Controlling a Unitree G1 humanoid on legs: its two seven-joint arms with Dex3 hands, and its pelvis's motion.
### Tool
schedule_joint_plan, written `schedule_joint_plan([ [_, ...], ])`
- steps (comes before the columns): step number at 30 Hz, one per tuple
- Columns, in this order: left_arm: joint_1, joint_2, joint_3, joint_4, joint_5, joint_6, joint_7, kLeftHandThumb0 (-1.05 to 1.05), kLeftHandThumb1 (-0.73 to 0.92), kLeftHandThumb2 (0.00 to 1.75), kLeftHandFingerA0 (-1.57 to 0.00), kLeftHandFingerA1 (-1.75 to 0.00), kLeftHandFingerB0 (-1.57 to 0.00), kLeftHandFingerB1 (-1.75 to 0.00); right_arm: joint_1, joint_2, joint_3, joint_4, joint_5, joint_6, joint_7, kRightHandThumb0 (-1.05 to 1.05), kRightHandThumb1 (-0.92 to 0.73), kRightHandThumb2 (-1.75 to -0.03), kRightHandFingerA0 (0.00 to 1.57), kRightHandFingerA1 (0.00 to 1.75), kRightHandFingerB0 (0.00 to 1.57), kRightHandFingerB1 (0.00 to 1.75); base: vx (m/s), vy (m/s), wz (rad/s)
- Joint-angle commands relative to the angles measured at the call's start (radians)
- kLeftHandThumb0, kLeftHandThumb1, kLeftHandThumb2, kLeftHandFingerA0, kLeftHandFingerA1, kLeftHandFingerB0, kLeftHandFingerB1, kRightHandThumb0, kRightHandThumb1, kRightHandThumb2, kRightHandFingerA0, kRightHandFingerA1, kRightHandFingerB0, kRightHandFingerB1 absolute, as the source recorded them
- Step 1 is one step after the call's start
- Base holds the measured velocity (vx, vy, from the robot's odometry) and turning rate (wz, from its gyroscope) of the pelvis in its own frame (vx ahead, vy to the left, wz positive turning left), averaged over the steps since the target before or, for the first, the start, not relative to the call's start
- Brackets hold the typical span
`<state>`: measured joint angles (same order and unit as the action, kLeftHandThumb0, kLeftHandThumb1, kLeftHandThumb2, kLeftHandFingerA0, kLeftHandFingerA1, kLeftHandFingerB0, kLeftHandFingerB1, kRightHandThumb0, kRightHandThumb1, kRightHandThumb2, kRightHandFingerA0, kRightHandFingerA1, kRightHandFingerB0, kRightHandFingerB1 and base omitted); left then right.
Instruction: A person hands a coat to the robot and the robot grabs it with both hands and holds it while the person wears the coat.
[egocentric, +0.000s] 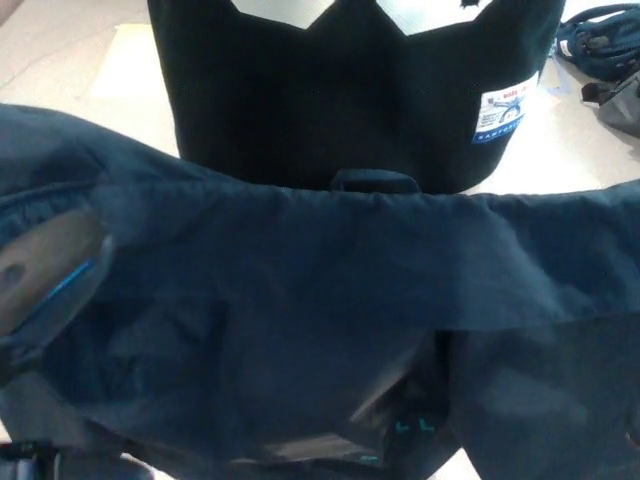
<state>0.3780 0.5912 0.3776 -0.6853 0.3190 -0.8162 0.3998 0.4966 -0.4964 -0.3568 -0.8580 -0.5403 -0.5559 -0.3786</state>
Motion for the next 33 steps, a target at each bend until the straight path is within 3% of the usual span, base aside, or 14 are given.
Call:
schedule_joint_plan([
  [1,-0.246,0.163,-0.102,0.179,0.194,0.430,-0.412,-0.83,0.66,0.60,-0.01,-0.26,0.00,-0.16,-0.218,-0.168,0.037,0.010,0.020,0.422,0.476,-0.69,-0.63,-0.73,0.10,0.38,0.00,0.04,0.00,0.000,0.00],
  [2,-0.267,0.165,-0.118,0.195,0.202,0.445,-0.426,-0.83,0.66,0.60,-0.01,-0.26,0.00,-0.16,-0.236,-0.168,0.048,0.016,0.010,0.431,0.487,-0.69,-0.63,-0.73,0.10,0.38,0.00,0.04,0.00,0.000,0.00],
  [3,-0.282,0.164,-0.131,0.209,0.210,0.451,-0.431,-0.80,0.51,0.92,0.00,-0.21,0.00,-0.16,-0.246,-0.168,0.056,0.017,0.002,0.442,0.500,-0.70,-0.73,-0.66,0.13,0.34,0.00,0.08,0.00,0.000,0.00],
  [4,-0.310,0.163,-0.154,0.233,0.225,0.469,-0.450,-0.80,0.51,0.92,0.00,-0.21,0.00,-0.16,-0.260,-0.171,0.067,0.022,-0.010,0.457,0.522,-0.79,-0.60,-0.94,0.02,0.42,0.00,0.10,0.00,0.000,0.00],
  [5,-0.333,0.163,-0.171,0.258,0.245,0.477,-0.462,-0.82,0.52,0.93,0.00,-0.22,0.00,-0.14,-0.272,-0.174,0.079,0.028,-0.019,0.471,0.541,-0.80,-0.61,-0.95,0.02,0.41,0.00,0.10,0.00,0.000,0.00],
  [15,-0.478,0.145,-0.293,0.405,0.355,0.524,-0.523,-0.82,0.49,0.92,0.00,-0.19,0.00,-0.13,-0.392,-0.174,0.158,0.087,-0.101,0.567,0.656,-0.86,-0.62,-0.99,0.01,0.31,0.00,0.08,0.00,0.000,0.00],
  [16,-0.507,0.148,-0.307,0.426,0.366,0.532,-0.535,-0.89,0.50,0.76,-0.02,-0.21,0.00,-0.11,-0.416,-0.178,0.167,0.093,-0.104,0.587,0.678,-0.86,-0.62,-0.99,0.01,0.32,0.00,0.08,0.00,0.000,0.00],
  [18,-0.533,0.152,-0.318,0.451,0.376,0.530,-0.535,-0.81,0.48,0.92,0.00,-0.19,0.00,-0.13,-0.441,-0.177,0.180,0.099,-0.107,0.609,0.699,-0.86,-0.61,-0.98,0.01,0.32,0.00,0.08,0.00,0.000,0.00],
  [19,-0.543,0.155,-0.324,0.460,0.384,0.536,-0.543,-0.89,0.65,0.62,0.00,-0.19,0.00,-0.09,-0.455,-0.180,0.188,0.102,-0.106,0.622,0.714,-0.86,-0.61,-0.98,0.01,0.33,0.00,0.07,0.00,0.000,0.00],
  [20,-0.555,0.158,-0.331,0.469,0.393,0.547,-0.557,-0.91,0.51,0.79,0.00,-0.12,0.00,-0.07,-0.474,-0.185,0.201,0.107,-0.108,0.644,0.741,-0.87,-0.62,-0.99,0.01,0.33,0.00,0.07,0.00,0.000,0.00],
  [23,-0.577,0.165,-0.343,0.483,0.390,0.573,-0.590,-0.83,0.49,0.91,0.00,-0.15,0.00,-0.11,-0.522,-0.195,0.243,0.147,-0.128,0.683,0.800,-0.86,-0.61,-1.00,0.01,0.36,0.00,0.09,0.00,0.000,0.00],
  [25,-0.585,0.169,-0.351,0.491,0.390,0.583,-0.604,-0.83,0.48,0.91,0.00,-0.16,0.00,-0.11,-0.550,-0.201,0.269,0.170,-0.156,0.706,0.842,-0.87,-0.62,-1.01,0.01,0.36,0.00,0.09,0.00,0.000,0.00],
  [26,-0.586,0.170,-0.354,0.492,0.394,0.588,-0.608,-0.92,0.49,0.77,0.00,-0.17,0.00,-0.09,-0.560,-0.200,0.279,0.177,-0.166,0.717,0.858,-0.87,-0.62,-1.01,0.01,0.37,0.00,0.09,0.00,0.000,0.00],
  [33,-0.605,0.161,-0.384,0.536,0.404,0.608,-0.624,-0.91,0.48,0.77,-0.02,-0.19,0.00,-0.07,-0.676,-0.206,0.376,0.274,-0.256,0.800,1.015,-0.87,-0.61,-1.01,0.01,0.40,0.00,0.09,0.00,0.000,0.00],
])
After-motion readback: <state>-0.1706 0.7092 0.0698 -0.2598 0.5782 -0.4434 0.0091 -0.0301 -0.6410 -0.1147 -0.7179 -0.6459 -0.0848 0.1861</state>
